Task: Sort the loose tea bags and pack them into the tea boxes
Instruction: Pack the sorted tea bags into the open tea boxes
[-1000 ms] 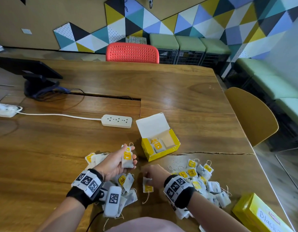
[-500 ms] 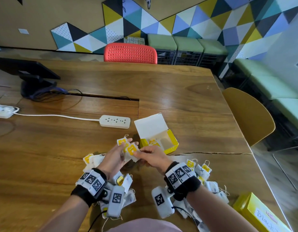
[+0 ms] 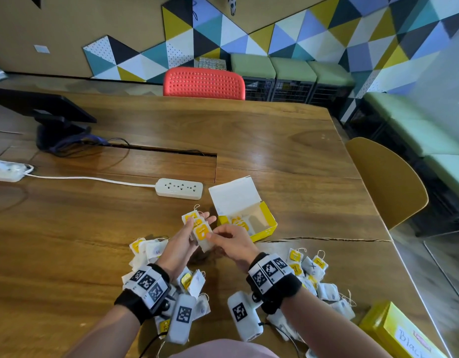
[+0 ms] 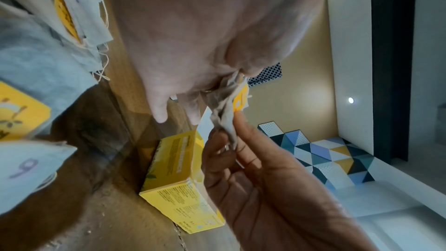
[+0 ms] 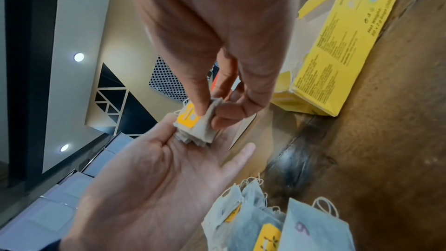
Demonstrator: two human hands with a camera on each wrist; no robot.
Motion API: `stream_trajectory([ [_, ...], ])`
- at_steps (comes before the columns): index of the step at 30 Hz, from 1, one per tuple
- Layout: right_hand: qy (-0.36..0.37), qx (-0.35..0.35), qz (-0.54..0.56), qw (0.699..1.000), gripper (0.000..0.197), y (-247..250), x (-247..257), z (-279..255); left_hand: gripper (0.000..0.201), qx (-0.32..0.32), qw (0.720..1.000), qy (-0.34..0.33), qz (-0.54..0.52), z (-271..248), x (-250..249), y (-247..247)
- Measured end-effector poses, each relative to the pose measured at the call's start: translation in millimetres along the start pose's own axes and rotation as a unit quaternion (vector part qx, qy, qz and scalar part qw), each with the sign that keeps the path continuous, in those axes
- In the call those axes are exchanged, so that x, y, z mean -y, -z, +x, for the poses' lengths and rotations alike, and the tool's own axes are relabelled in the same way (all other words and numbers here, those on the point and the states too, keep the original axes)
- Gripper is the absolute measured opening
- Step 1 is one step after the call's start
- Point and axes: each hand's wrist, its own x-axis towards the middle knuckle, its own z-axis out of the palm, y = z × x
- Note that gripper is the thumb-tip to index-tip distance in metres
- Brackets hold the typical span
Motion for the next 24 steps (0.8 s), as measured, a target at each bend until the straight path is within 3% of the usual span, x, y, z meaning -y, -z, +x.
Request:
stream_trajectory([
  [8, 0.018, -0.034, 0.025, 0.999, 0.010, -5, -1, 0, 0.054, -0.004, 0.995, 0.003, 0.095, -3, 5, -3],
  [13, 0.017, -0.044, 0.010, 0.999, 0.035, -5, -3, 2, 0.039, 0.037, 0.986, -0.040, 0.159, -2, 5, -7],
  [20, 0.030, -0.016, 0.005, 0.999, 0.016, 4, 3, -6, 0.036, 0.041, 0.981, -0.019, 0.188, 3, 3, -6],
  [24, 0.017, -0.027, -0.013, 0.999, 0.015, 12, 2, -6, 0.024, -0.005, 0.979, -0.068, 0.193, 10, 1, -6],
])
